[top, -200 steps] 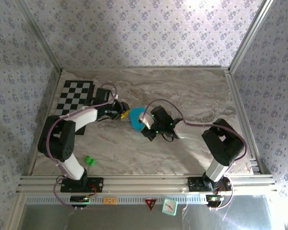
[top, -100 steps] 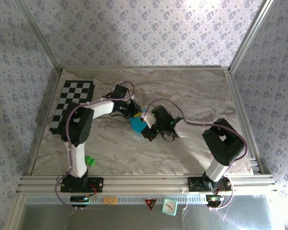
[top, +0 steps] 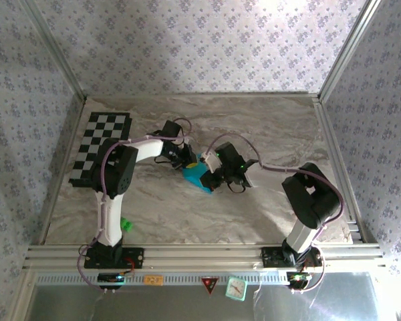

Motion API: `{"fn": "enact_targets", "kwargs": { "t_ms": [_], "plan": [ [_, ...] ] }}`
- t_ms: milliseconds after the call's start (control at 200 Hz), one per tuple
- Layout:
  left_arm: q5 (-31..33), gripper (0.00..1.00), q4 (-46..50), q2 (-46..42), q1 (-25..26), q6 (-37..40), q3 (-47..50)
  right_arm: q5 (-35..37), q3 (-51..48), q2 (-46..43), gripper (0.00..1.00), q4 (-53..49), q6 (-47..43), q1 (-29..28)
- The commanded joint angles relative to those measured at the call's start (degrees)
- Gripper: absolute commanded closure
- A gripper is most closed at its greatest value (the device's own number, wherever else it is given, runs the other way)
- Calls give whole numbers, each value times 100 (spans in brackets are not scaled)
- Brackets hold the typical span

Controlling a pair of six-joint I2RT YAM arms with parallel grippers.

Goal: Fold a paper plane with a square sheet of paper (pick it up from the middle)

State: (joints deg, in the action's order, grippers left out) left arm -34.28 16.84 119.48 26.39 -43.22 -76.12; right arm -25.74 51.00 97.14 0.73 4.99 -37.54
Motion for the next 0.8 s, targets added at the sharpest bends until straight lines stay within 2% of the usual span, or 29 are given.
{"fn": "enact_targets", "kwargs": {
  "t_ms": [0,330,795],
  "plan": [
    [-44,90,370,214,76,243,-94,154,224,129,99,-248,125,91],
    [-79,90,362,227,129,290,-70,328,333,300,98,-363,207,164],
    [-48,90,235,163,131,205,-26,44,362,506,97,-503,482,203]
  ]
}}
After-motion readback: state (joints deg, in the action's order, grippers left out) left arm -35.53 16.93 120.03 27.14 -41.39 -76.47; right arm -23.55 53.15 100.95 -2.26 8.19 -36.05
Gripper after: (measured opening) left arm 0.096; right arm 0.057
